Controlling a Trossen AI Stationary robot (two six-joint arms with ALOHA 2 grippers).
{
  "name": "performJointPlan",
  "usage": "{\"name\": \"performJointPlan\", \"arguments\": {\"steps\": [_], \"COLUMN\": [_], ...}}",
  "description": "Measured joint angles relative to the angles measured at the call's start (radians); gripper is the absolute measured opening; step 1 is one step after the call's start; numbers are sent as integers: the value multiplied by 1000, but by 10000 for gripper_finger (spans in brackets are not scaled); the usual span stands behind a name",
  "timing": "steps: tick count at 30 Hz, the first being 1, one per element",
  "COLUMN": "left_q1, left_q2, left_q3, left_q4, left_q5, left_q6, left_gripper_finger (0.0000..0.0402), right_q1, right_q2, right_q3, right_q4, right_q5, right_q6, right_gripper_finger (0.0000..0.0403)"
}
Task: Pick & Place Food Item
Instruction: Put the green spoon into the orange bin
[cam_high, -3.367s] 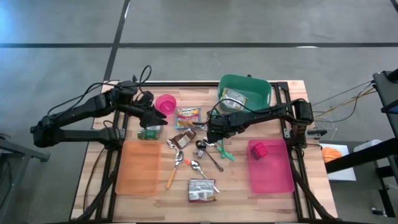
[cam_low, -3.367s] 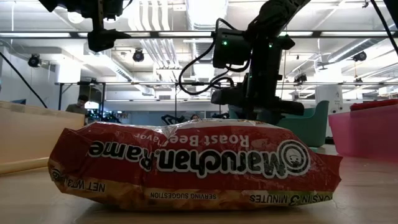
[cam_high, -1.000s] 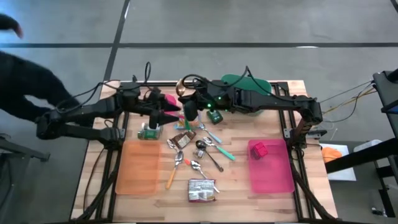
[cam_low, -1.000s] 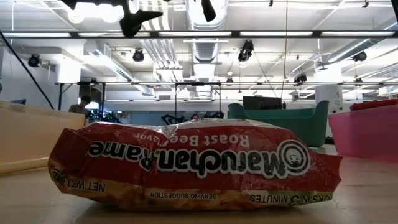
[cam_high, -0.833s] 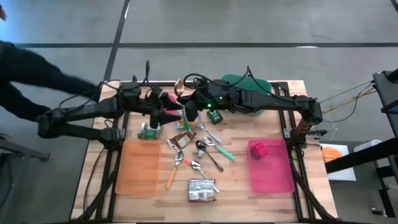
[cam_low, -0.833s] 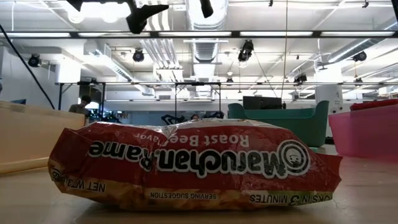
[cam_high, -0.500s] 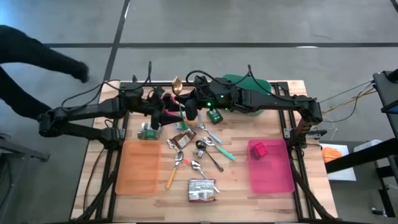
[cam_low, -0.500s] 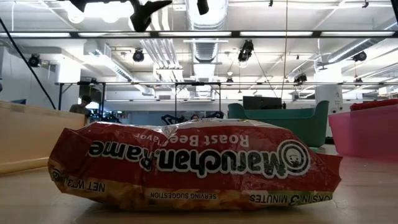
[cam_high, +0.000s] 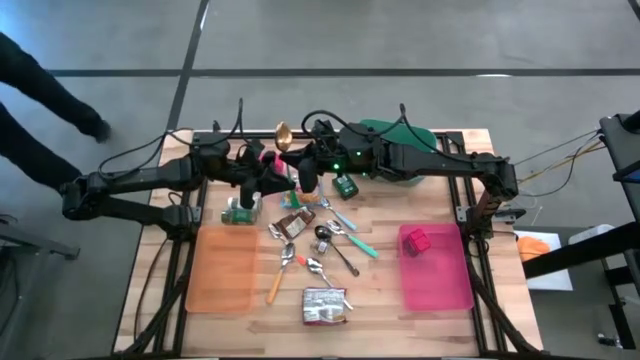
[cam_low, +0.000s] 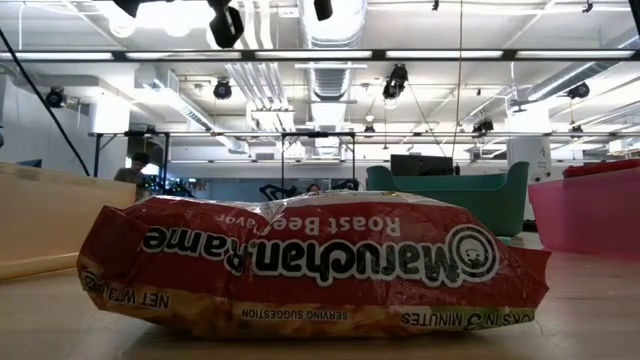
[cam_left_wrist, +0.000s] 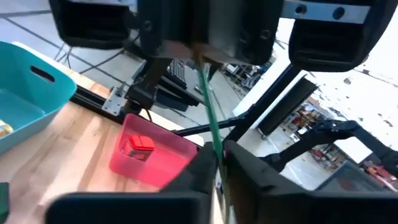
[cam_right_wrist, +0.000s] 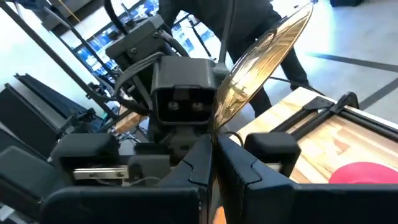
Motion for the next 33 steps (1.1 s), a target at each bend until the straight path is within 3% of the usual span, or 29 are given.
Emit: {"name": "performJointPlan", "arguments": {"steps": [16,28,33], "left_q1": [0,0,1], "left_q2": [-1,-21,-78], "left_q3": [0,3,4], "left_q4": [-11,-69,-133], "left_q5": [41,60,60], "left_q6": [-155,-213,-229], "left_gripper_finger": [1,0,0], "right_q1": [1,1,1], "right_q2": [0,0,0], "right_q3": [0,0,0], "right_q4": [-3,1,0], "right_q5": [-24,-77,-73], "right_q6": [22,12,9], "right_gripper_finger": [15,176,216]}}
